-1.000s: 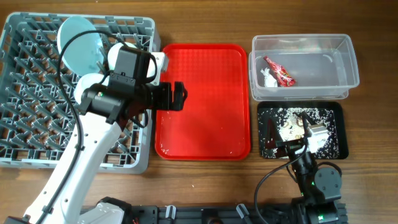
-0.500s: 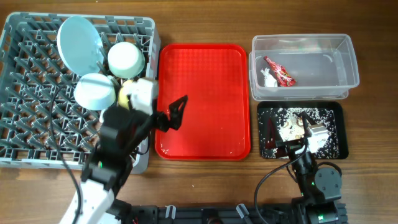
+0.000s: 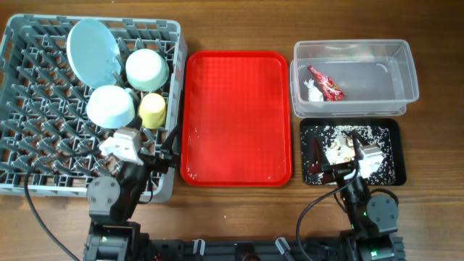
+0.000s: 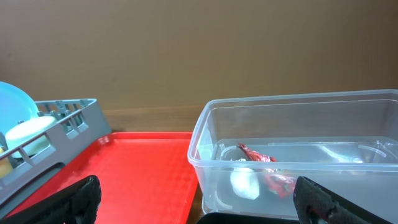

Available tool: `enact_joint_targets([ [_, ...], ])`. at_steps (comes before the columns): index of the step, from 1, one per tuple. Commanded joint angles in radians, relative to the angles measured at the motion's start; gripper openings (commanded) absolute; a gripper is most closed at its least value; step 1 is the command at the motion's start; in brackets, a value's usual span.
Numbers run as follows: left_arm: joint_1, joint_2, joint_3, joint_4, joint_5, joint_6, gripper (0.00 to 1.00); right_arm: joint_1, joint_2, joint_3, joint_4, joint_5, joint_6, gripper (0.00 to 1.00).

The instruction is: Sort waste into correct bins and load items into the dishwasher rack

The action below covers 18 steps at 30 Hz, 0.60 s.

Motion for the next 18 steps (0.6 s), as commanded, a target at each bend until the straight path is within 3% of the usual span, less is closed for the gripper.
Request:
enact_joint_targets([
  [1, 0.034, -0.079, -0.069, 0.001, 0.019, -0.002, 1.00, 0.004, -0.009, -0.001, 0.002, 0.001, -0.014, 1.00],
  [9, 0.073, -0.216, -0.174, 0.000, 0.015, 0.003, 1.00, 0.004, -0.009, -0.001, 0.002, 0.001, -0.014, 1.00],
  [15, 0.075, -0.248, -0.179, -0.103, -0.028, 0.010, 1.00, 0.004, -0.009, -0.001, 0.002, 0.001, -0.014, 1.00],
  [18, 0.075, -0.283, -0.179, -0.229, -0.076, 0.010, 1.00, 0.004, -0.009, -0.001, 0.002, 0.001, -0.015, 1.00],
])
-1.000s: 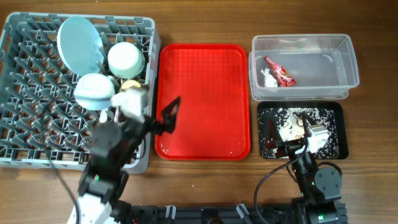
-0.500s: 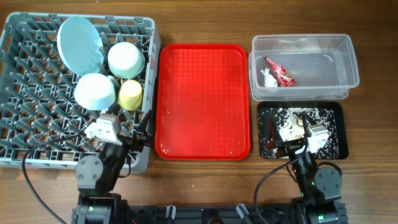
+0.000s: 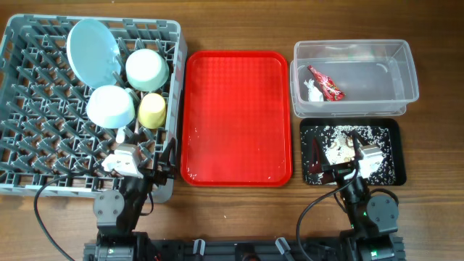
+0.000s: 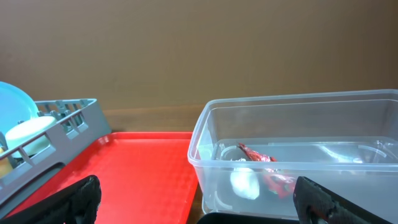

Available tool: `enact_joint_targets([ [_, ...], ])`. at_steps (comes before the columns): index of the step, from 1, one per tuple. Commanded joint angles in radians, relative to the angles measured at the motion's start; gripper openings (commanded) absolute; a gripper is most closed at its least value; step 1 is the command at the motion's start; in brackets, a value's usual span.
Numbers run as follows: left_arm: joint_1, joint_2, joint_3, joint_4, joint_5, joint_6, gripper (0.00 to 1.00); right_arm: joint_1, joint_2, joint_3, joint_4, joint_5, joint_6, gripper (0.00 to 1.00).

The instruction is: Sort waste into correct bins and load items into the dishwasher rack

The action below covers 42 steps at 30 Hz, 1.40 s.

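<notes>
The grey dishwasher rack (image 3: 43, 130) at the left holds a pale blue plate (image 3: 93, 49), two white bowls (image 3: 147, 69) (image 3: 111, 106) and a yellow cup (image 3: 152, 110). The clear bin (image 3: 402, 72) at the far right holds a red wrapper (image 3: 325, 82) and a white crumpled scrap (image 3: 313, 90); both also show through the bin wall (image 4: 348, 124) in the right wrist view. My left gripper (image 3: 156, 161) sits at the rack's near right corner, its jaws too small to judge. My right gripper (image 4: 199, 202) is open and holds nothing, low over the black tray (image 3: 388, 167).
A red tray (image 3: 235, 116) lies between the rack and the bins. The black tray in front of the clear bin carries white scraps (image 3: 337, 152). Cables trail from both arm bases along the table's near edge.
My left arm has drawn back a little toward the table's near edge, away from the rack's middle. The right arm, the dishes and the waste are where they were.
</notes>
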Motion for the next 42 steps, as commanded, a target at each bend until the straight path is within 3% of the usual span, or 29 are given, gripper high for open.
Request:
enact_joint_targets([
  [1, 0.010, -0.048, -0.007, -0.087, -0.072, 0.011, 1.00, 0.004, -0.009, -0.001, 0.002, 0.001, -0.014, 1.00],
  [10, 0.012, -0.143, -0.007, -0.087, -0.077, 0.276, 1.00, 0.004, -0.009, -0.001, 0.002, 0.001, -0.014, 1.00],
  [42, 0.013, -0.154, -0.007, -0.084, -0.076, 0.260, 1.00, 0.004, -0.009, -0.001, 0.002, 0.001, -0.014, 1.00],
])
